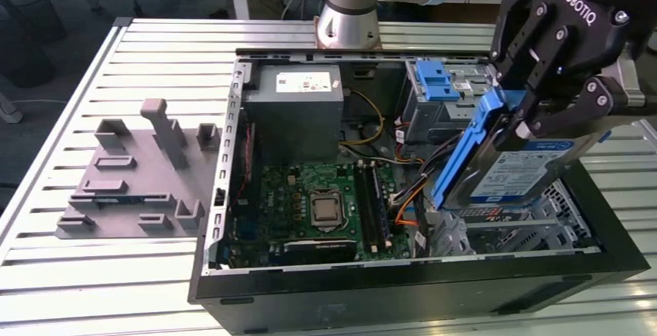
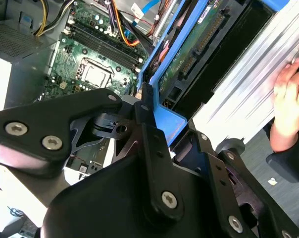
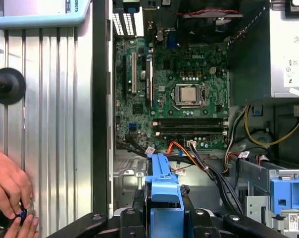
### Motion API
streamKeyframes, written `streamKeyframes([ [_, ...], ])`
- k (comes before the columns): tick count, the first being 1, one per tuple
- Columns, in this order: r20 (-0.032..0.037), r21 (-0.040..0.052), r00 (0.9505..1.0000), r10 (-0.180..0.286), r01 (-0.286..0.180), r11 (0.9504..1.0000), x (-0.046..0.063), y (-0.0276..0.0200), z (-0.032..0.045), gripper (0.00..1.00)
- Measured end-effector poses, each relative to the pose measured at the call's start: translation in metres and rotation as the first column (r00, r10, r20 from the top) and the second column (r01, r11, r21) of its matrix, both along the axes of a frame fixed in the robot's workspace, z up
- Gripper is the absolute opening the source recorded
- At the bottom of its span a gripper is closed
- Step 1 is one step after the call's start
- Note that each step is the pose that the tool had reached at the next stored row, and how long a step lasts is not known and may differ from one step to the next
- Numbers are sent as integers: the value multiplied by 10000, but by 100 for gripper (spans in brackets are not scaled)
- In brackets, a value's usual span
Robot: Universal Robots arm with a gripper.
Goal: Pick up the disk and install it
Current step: 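Insert the disk into the insertion slot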
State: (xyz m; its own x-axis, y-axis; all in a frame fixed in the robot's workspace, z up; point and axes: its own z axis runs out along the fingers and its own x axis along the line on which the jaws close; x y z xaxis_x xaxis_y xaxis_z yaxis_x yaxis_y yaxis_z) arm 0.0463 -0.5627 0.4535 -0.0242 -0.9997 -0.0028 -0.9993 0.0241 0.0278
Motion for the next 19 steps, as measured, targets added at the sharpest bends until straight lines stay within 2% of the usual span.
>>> streamKeyframes([
  [9,-7,0,10000,0,0,10000,196,0,-21,36],
  [19,-7,-1,10000,0,0,10000,297,-15,-73,36],
])
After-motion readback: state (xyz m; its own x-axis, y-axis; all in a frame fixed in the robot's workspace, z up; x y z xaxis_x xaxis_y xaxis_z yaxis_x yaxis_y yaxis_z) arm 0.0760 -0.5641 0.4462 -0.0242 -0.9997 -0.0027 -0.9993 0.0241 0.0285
